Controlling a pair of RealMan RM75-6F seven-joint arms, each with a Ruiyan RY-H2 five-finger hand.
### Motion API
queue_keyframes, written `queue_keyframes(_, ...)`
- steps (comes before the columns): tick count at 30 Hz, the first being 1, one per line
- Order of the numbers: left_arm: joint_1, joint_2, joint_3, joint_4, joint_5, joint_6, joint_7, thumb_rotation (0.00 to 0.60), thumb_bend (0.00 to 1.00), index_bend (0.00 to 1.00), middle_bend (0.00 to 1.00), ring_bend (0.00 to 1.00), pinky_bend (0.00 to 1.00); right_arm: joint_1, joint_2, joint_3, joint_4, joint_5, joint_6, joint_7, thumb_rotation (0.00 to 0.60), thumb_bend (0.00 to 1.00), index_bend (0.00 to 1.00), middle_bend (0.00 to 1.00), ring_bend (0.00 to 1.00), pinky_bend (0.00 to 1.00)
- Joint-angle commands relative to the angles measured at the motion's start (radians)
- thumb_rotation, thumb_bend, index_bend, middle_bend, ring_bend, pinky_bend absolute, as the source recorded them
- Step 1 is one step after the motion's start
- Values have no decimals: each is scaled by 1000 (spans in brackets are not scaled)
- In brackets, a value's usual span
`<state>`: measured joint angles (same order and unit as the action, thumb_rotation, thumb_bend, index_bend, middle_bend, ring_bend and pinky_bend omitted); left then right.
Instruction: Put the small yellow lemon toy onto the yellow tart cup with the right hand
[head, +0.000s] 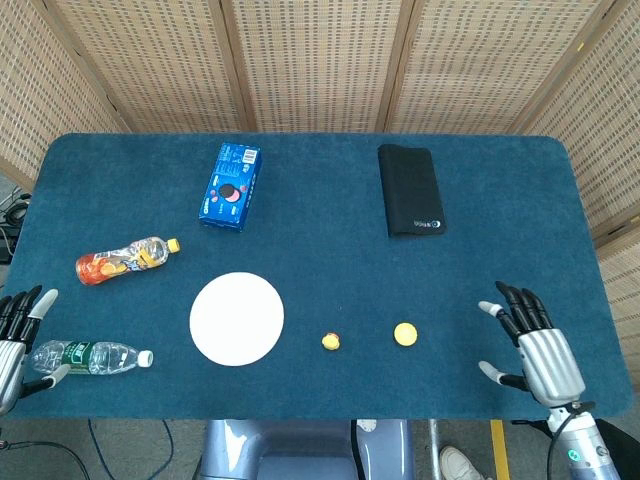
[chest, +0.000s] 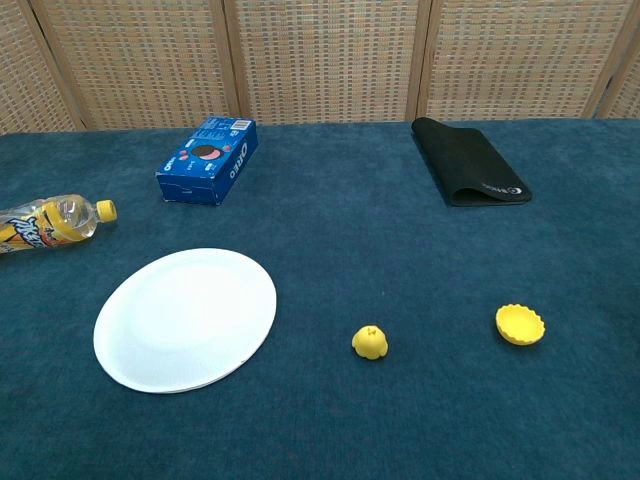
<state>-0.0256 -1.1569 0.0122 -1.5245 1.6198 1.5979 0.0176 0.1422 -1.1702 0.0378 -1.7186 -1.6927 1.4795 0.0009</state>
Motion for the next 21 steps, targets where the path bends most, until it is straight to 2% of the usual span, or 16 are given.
queue_keyframes(1,-1,-1,0,1,0,-3,2,600,43,0,0,0,28,50,-40,20,-26,-38,-38,-22,600,56,282,1,0,25)
queue_keyframes(10,-2,-4,-1,3,-1,-6,7,600,44,0,0,0,27,151,-129,32,-97,-33,-184,-126,600,65,378,38,0,27)
queue_keyframes(21,-4,-3,1,1,3,-8,4,600,44,0,0,0,27,221,-240,48,-166,109,-340,-278,600,112,417,53,0,27)
